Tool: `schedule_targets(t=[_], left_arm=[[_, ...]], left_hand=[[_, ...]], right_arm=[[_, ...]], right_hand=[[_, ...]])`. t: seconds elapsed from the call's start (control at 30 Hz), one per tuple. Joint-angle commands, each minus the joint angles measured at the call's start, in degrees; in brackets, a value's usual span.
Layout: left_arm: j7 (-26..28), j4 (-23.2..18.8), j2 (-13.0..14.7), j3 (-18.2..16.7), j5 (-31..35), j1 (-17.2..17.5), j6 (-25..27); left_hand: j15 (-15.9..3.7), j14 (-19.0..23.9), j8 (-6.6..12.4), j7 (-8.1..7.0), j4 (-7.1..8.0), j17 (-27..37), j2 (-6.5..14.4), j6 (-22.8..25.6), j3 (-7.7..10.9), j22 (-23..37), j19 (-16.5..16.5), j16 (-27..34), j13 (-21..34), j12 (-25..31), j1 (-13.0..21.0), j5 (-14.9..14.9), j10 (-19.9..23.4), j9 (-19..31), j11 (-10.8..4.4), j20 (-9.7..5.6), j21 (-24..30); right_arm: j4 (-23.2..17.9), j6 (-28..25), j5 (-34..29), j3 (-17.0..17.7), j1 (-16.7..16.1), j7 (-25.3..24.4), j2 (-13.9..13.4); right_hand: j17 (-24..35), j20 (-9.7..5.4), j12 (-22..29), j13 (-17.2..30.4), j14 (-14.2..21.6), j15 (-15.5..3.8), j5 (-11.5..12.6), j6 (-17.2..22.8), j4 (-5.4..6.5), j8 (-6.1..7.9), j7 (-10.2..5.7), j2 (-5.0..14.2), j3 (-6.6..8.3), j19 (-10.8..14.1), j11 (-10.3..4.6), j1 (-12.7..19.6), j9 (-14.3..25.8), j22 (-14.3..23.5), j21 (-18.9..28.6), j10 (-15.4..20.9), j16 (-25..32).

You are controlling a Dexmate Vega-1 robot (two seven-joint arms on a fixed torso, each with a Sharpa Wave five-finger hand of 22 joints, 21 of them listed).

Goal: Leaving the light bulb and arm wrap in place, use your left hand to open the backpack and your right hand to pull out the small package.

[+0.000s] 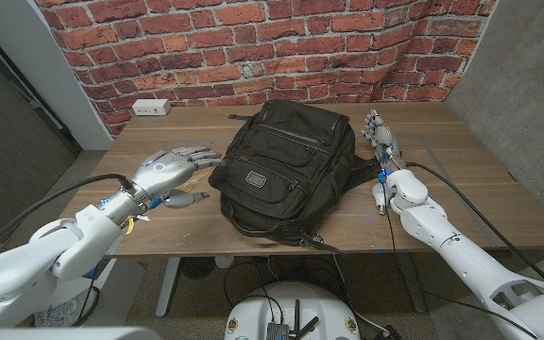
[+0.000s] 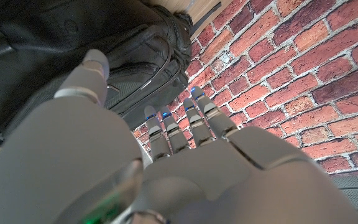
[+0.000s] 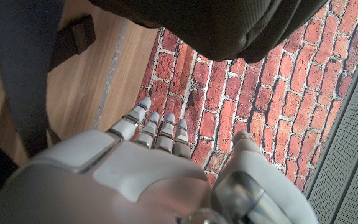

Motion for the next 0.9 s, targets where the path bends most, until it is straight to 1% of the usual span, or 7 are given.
schedule_targets(t=[0.03,0.13,0.2,0.37,0.57,0.77,0.9], left_arm=[[2.9,-0.9,-0.4,3.2,5.8,2.0,6.7],[4.3,-0.5,0.6,3.9,6.5,2.4,7.6],[4.7,-0.6,0.4,4.7,7.3,2.8,9.4],[8.7,0.8,1.1,7.4,8.0,2.2,12.0],[11.6,2.2,2.9,10.4,8.7,1.4,15.4],[14.9,4.0,4.4,14.3,8.7,0.1,19.2],[17.6,5.1,4.7,17.6,7.9,-1.1,21.9]], left_hand=[[-9.91,-0.5,-0.22,0.00,0.06,0.2,0.6,-0.5,-0.26,0.2,-0.4,-0.2,0.1,0.0,0.5,0.0,-0.4,0.2,0.04,-9.80,-0.2],[-9.92,-0.6,-0.16,0.04,0.06,0.2,0.7,-0.6,-0.30,0.2,-0.4,-0.1,0.1,0.1,0.6,0.0,-0.5,0.2,-0.03,-9.80,-0.2],[-9.94,-0.5,-0.07,0.15,0.02,0.2,0.9,-0.5,-0.28,0.2,-0.5,-0.1,0.1,0.1,0.9,0.1,-0.6,0.2,0.04,-9.80,-0.1],[-9.95,-0.1,0.59,0.12,-0.19,0.2,2.2,0.5,-0.21,0.3,-0.3,0.1,0.0,0.6,2.5,0.6,0.2,0.2,-0.08,-9.72,0.1],[-9.95,0.2,0.84,-0.13,-0.34,0.2,2.6,1.1,-0.24,0.3,0.1,0.2,0.0,0.7,3.4,0.8,0.7,0.2,-0.33,-9.68,0.3],[-9.91,0.6,0.93,-0.06,-0.44,0.2,2.7,1.4,-0.32,0.3,0.4,0.3,0.0,0.8,4.1,0.8,1.0,0.2,-0.40,-9.64,0.5],[-9.90,1.0,0.97,0.33,-0.46,0.2,2.9,1.5,-0.50,0.3,0.9,0.3,0.0,0.8,4.9,0.9,1.4,0.2,0.30,-9.61,0.6]], right_arm=[[0.5,-0.3,-0.1,-0.1,0.4,-0.2,0.1],[0.4,-0.2,-0.1,0.0,0.3,-0.2,0.0],[0.4,-0.1,-0.1,0.0,0.3,-0.2,0.0],[0.4,0.2,0.0,0.1,0.1,-0.1,0.0],[0.2,0.7,0.0,0.2,-0.4,-0.2,0.0],[-0.1,1.1,0.0,0.3,-0.7,-0.1,-0.1],[-0.1,1.3,-0.1,0.2,-0.9,0.1,-0.1]], right_hand=[[0.1,-1.88,-0.1,-0.1,-0.1,-2.50,-0.2,-0.2,-0.23,-0.09,0.12,1.39,0.01,-0.4,0.12,0.1,0.1,0.1,0.1,-0.1,0.1],[0.1,-1.83,-0.1,-0.1,-0.1,-2.49,-0.2,-0.1,-0.24,-0.08,0.13,1.39,0.00,-0.5,0.12,0.1,0.1,0.1,0.1,-0.1,0.1],[0.1,-1.84,-0.1,-0.1,-0.1,-2.42,-0.2,-0.1,-0.24,-0.06,0.16,1.42,0.00,-0.5,0.11,0.1,0.1,0.1,0.1,-0.1,0.1],[0.1,-1.82,-0.1,-0.1,-0.1,-2.39,-0.2,-0.1,-0.26,-0.05,0.15,1.42,-0.02,-0.5,0.11,0.0,0.1,0.1,0.1,-0.1,0.2],[0.1,-1.81,0.0,-0.1,-0.1,-2.38,-0.2,0.0,-0.26,-0.02,0.22,1.46,-0.04,-0.5,0.12,-0.1,0.1,0.1,0.1,0.0,0.2],[0.1,-1.79,0.0,-0.1,-0.1,-2.37,-0.2,0.0,-0.25,-0.01,0.25,1.47,-0.06,-0.5,0.18,-0.1,0.1,0.1,0.1,0.0,0.2],[0.0,-1.82,0.0,-0.1,-0.1,-2.39,-0.2,0.0,-0.27,0.00,0.22,1.47,-0.07,-0.4,0.16,-0.1,0.1,0.1,0.1,0.0,0.2]])
